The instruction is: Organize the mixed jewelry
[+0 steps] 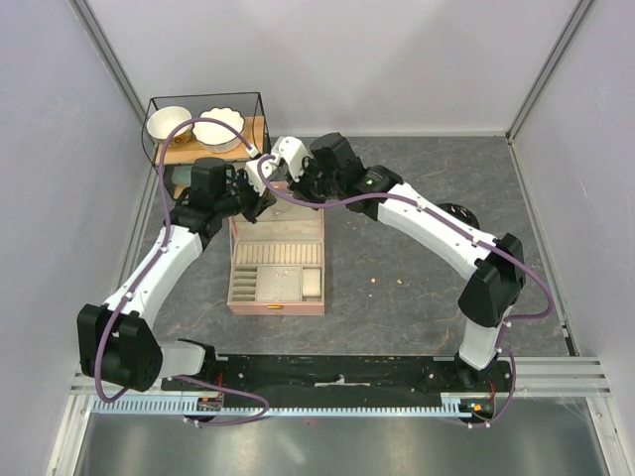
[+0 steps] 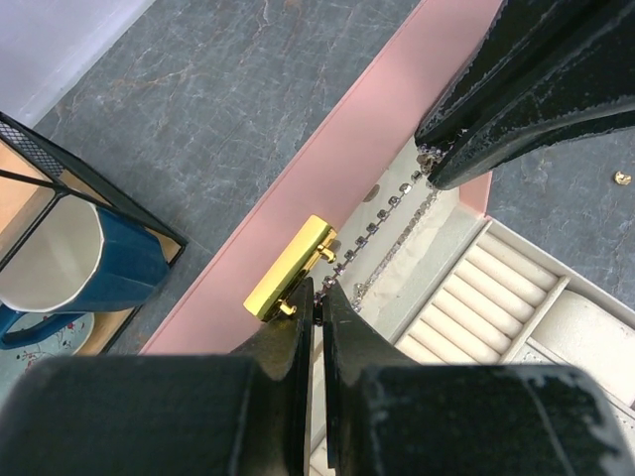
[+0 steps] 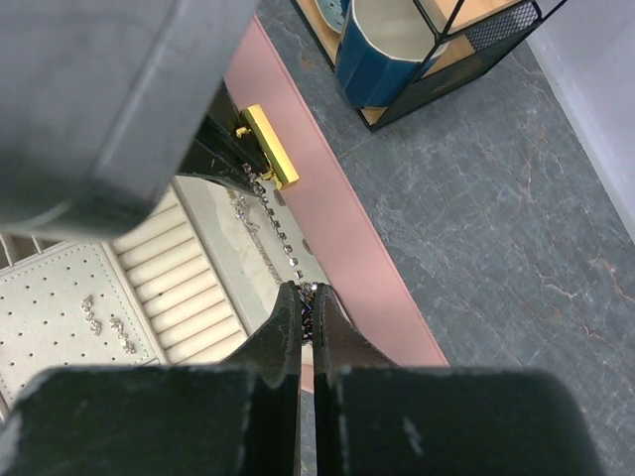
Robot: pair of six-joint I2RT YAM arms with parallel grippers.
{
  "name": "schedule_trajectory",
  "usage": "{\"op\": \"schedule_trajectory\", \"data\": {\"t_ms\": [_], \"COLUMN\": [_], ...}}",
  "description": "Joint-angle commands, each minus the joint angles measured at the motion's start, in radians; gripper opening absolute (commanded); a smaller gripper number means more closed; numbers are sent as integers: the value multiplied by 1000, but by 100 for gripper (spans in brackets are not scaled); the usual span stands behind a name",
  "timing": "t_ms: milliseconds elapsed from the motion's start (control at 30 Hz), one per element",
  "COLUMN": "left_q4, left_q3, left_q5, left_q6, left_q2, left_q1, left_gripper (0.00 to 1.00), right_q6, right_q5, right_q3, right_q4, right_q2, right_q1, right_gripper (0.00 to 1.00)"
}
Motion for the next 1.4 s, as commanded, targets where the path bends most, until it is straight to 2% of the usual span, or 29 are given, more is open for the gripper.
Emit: {"op": "schedule_trajectory", "data": {"t_ms": [0, 700, 1033, 1367], "left_q4": [49, 50, 96, 99], "left_q3": [26, 31, -16, -26], "left_q5": [-54, -48, -86, -164], "left_q6": [32, -31, -69, -81], "left_q2": [16, 11, -59, -58], "left_q1": [27, 27, 24, -18], "left_gripper": [1, 1, 1, 2], "right_q6": [10, 43, 48, 60], "right_q5": [104, 164, 244, 320], "right_q3": [-12, -43, -58, -59], "right_q4": [-5, 27, 63, 75], "right_q2": [-9, -21, -29, -25], "right_q1": [-15, -4, 14, 26], "right_gripper": [0, 0, 0, 0]}}
